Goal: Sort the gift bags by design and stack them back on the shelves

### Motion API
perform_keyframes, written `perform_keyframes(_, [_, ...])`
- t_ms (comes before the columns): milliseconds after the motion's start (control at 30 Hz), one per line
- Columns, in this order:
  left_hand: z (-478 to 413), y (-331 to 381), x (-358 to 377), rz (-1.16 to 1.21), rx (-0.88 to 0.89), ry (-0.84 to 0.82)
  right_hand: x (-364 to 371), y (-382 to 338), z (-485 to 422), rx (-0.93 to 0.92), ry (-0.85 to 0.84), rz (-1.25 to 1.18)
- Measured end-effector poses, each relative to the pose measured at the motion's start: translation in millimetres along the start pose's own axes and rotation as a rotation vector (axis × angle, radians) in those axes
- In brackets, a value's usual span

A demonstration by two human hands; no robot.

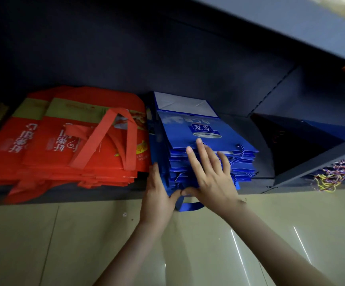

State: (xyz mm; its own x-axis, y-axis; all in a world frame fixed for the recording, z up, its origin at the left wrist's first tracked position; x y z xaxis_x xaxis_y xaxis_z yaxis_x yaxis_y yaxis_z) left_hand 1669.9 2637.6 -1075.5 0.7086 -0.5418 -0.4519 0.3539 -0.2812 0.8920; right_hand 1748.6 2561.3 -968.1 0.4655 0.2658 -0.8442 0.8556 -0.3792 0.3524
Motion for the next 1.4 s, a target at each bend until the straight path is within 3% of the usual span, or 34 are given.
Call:
perform_keyframes(133, [-2,8,7,0.085,-0.003,-0.019,3,3,-1,-0.015,0.012,-0.025])
perform_keyframes(500, [-5,21,23,0.050,0.072,-0.077,2,15,-2,-0.001,0.084,-0.220])
perform_keyframes(600, [1,21,14,0.045,0.133,-0.048,3,44,8,0.096,0.051,-0.176])
perform_keyframes(767, [11,3,5,-0.368,0.212,0.128,23,74,57,0.249,-0.010,-0.069])
perform_keyframes(900, [16,-7,-18,-0.328,0.182,0.364,15,64,62,0.225,0.068,-0.003])
perform_keyframes(967, [19,-5,-21,-0.303,0.208,0.398,6,53,53,0.176,0.110,0.018])
perform_keyframes(1200, [5,-33,-6,-0.513,0.163,0.161,13,-6,47,0.010,0.121,0.100])
perform_keyframes(1400, [8,-26,7,-0.376,0.121,0.117,18,14,41,0.098,0.062,0.083])
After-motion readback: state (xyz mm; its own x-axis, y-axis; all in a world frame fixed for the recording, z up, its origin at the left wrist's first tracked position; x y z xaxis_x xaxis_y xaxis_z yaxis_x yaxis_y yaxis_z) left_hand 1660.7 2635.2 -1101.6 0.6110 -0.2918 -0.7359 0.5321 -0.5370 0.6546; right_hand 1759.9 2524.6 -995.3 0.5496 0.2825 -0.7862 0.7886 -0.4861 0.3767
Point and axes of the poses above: each hand's wrist, its own z-axis away from the middle knuckle, its own x-axis out of the palm, y = z × x, the point moved 10 cm from there along -z, towards the middle knuckle, and after that the axes turned 2 degrees about y, right-handed, at the moved point
